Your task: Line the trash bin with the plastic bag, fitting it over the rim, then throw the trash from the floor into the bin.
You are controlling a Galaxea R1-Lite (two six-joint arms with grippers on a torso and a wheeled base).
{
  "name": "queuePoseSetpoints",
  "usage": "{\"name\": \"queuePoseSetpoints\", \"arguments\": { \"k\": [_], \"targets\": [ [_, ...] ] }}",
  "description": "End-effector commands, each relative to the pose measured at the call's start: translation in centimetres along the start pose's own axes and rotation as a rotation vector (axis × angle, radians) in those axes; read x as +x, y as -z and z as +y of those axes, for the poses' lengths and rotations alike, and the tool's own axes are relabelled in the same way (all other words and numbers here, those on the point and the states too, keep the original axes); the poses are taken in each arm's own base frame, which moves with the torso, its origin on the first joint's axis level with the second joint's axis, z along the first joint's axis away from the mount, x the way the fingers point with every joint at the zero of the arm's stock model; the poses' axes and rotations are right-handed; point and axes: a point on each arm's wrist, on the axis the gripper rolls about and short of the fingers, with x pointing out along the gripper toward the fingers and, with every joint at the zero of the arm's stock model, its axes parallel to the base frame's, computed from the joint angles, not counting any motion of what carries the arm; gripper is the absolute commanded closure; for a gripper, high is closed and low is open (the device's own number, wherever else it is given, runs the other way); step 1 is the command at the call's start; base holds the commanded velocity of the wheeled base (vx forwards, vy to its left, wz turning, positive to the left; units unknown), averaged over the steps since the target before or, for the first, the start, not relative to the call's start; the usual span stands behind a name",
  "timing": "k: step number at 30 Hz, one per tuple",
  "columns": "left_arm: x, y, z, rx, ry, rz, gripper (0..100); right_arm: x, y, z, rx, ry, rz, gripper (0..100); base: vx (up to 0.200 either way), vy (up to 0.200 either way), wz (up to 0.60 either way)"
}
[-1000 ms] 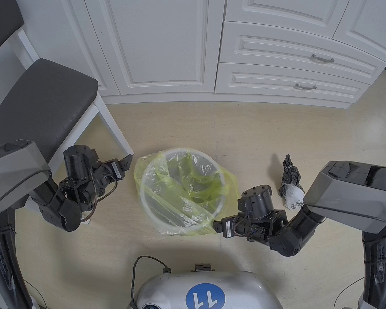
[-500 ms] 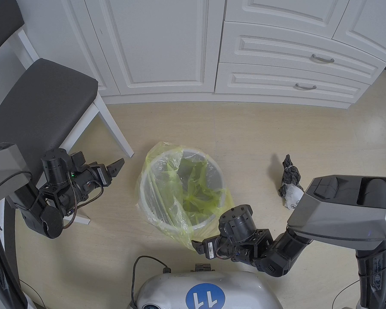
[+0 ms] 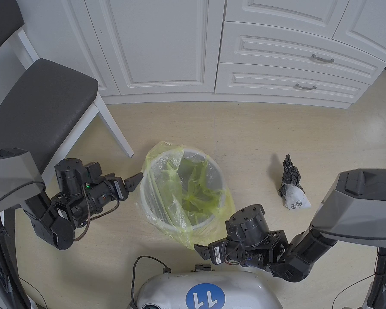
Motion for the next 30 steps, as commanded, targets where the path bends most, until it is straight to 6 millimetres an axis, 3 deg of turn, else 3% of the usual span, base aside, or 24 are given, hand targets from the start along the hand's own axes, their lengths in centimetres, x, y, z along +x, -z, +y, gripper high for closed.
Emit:
{"name": "queuePoseSetpoints", "arguments": {
  "k": [1, 8, 13, 20, 30],
  "targets": [
    [0.9, 2.2, -1.8, 0.012, 0.034, 0.064, 0, -1.7, -0.8, 0.8, -0.011, -0.029, -0.028, 0, 0.000, 0.000, 0.00],
    [3.8, 4.8, -4.3, 0.048, -0.078, 0.059, 0, -1.8, -0.7, 0.6, -0.018, -0.025, -0.025, 0, 0.000, 0.000, 0.00],
    [5.0, 5.5, -4.3, 0.080, -0.172, 0.036, 0, -1.6, -0.6, 0.5, -0.018, -0.022, -0.021, 0, 0.000, 0.000, 0.00],
    [4.6, 5.9, -3.9, 0.269, -0.291, 0.041, 0, -1.6, -0.8, 0.2, -0.011, -0.015, -0.030, 0, 0.000, 0.000, 0.00],
    [2.2, 5.7, -3.2, 0.356, -0.309, 0.031, 0, -1.6, -1.0, 0.0, -0.008, -0.009, -0.035, 0, 0.000, 0.000, 0.00]
  ]
}}
